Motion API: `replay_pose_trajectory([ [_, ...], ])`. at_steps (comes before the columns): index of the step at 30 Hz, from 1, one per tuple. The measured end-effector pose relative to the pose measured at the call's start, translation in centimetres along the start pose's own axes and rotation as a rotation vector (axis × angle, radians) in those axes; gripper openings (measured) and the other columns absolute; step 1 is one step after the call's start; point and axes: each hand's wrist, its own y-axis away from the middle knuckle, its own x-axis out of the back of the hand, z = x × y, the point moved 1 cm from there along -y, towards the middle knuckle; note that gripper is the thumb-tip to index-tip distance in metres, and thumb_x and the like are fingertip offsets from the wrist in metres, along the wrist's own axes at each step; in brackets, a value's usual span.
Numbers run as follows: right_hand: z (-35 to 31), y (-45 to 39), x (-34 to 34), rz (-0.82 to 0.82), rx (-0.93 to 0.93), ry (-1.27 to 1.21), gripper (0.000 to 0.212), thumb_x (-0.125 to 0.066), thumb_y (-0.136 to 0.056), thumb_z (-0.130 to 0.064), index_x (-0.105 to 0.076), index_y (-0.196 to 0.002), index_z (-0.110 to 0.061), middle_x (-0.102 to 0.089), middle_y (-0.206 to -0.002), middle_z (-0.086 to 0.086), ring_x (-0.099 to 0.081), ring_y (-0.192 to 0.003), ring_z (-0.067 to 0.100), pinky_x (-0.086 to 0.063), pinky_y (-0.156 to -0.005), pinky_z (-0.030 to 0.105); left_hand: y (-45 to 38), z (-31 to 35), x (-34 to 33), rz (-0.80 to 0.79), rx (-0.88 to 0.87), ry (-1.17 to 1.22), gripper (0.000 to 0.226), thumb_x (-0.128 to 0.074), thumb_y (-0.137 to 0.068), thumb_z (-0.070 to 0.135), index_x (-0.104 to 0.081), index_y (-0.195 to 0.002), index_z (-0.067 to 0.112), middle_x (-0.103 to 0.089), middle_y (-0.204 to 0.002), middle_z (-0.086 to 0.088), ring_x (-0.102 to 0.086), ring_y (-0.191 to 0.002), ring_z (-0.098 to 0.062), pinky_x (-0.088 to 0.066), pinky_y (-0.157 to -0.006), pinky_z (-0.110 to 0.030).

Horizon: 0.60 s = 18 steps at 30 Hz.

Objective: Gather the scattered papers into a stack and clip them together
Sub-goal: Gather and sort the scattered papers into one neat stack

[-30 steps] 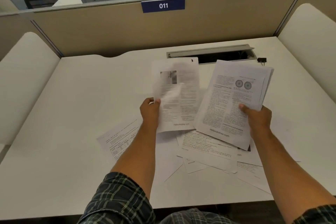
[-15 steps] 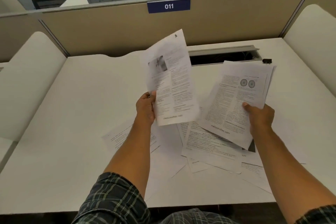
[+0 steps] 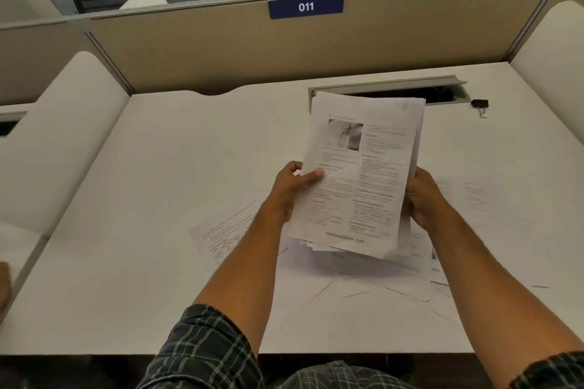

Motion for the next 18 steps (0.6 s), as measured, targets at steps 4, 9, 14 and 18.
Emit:
replay_pose_trajectory([
  [4, -0.6, 0.1, -1.0, -0.032, 0.041, 0.070, 0.018, -0.066, -0.094, -0.007, -0.072, -0.112, -0.006, -0.077, -0.100, 0.013, -0.073, -0.098, 0.041, -0.062, -0.078, 0.047, 0.7, 0.5, -0.4, -0.120, 0.017, -0.069, 0.054, -0.083, -0.082, 0.016, -0.063, -0.131, 0.006, -0.074, -0.121, -0.015, -0.072, -0.109, -0.036, -0.059, -0.094, -0.053],
  [9, -2.6, 0.9, -2.2, -0.161, 0.151, -0.135, 0.048, -0.048, -0.100, -0.057, -0.070, -0.121, -0.020, -0.075, -0.115, 0.010, -0.074, -0.101, 0.028, -0.062, -0.082, 0.045, 1.1, 0.9, -0.8, -0.050, -0.074, -0.112, 0.052, -0.086, -0.077, 0.016, -0.068, -0.125, 0.006, -0.076, -0.117, -0.012, -0.073, -0.108, -0.032, -0.059, -0.094, -0.051],
  [14, -4.0, 0.8, -2.1, -0.099, 0.365, 0.004, 0.035, -0.090, -0.071, -0.015, -0.076, -0.102, -0.018, -0.079, -0.101, -0.004, -0.075, -0.094, 0.017, -0.063, -0.084, 0.044, 1.5, 2.1, -1.1, -0.021, -0.152, -0.114, 0.040, -0.087, -0.073, 0.017, -0.074, -0.111, 0.016, -0.077, -0.110, -0.010, -0.073, -0.102, -0.032, -0.063, -0.085, -0.046],
  [18, -3.8, 0.8, -2.0, -0.105, 0.408, 0.023, 0.033, -0.088, -0.069, -0.002, -0.081, -0.083, -0.031, -0.079, -0.093, -0.010, -0.073, -0.089, 0.010, -0.062, -0.079, 0.037, 2.0, 2.1, -0.8, -0.053, -0.182, -0.182, 0.049, -0.090, -0.069, 0.025, -0.074, -0.116, 0.021, -0.074, -0.116, -0.012, -0.069, -0.111, -0.034, -0.060, -0.091, -0.051],
])
